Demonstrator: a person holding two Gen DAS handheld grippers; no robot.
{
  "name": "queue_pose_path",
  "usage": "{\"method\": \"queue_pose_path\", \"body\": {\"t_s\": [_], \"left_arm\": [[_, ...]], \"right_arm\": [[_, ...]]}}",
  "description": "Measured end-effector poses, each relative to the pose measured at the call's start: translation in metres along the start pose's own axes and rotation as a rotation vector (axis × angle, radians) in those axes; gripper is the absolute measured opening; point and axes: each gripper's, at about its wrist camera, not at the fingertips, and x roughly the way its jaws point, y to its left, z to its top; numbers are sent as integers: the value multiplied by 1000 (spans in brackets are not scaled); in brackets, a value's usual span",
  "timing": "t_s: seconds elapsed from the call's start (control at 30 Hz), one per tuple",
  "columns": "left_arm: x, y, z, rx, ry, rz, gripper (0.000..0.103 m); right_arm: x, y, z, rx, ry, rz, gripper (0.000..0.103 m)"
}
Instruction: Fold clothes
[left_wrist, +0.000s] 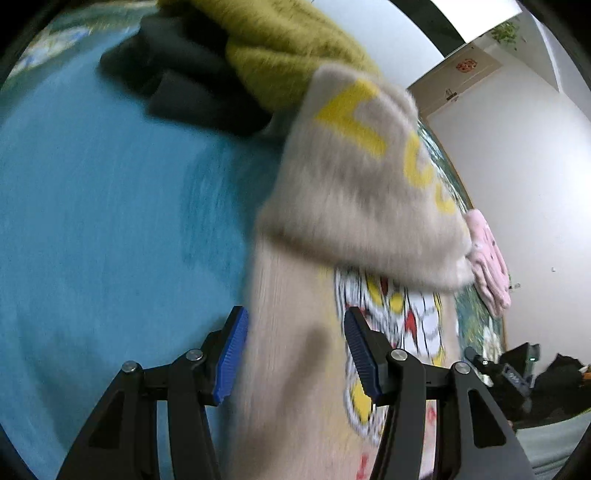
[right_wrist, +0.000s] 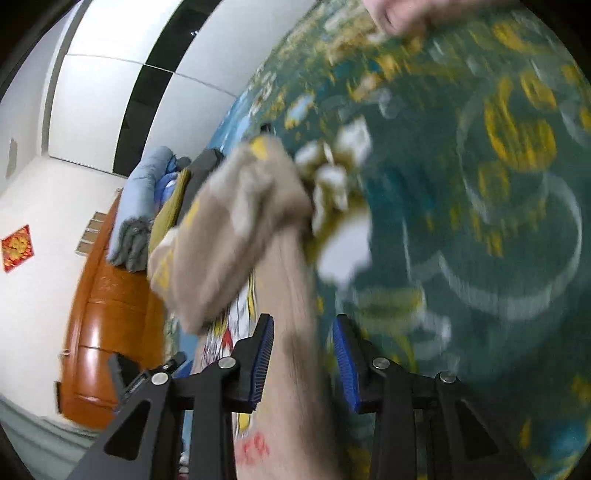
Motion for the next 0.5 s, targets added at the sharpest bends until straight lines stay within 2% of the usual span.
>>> {"method": "queue_pose_path", "body": {"t_s": [0.2, 0.33, 0.4, 0.43, 0.47, 0.5], "left_arm": [[-18, 6, -52, -16, 25, -45, 55], [-27, 12, -74, -45, 36, -71, 54], [-34, 20, -88, -51, 50, -75, 51], [-37, 21, -94, -50, 54, -71, 47], [-40, 22, -98, -50, 57, -61, 33], [-43, 23, -103, -52, 59, -52, 12]], "right_arm": [[4, 4, -31, -46, 63, 37, 36], [1, 6, -48, -75, 85, 40, 36], [-3, 6, -56, -85, 94, 41, 33], [-5, 7, -61, -94, 101, 37, 32], [-6, 8, -65, -104, 108, 34, 30], [-8, 8, -70, -114, 112, 33, 25]]}}
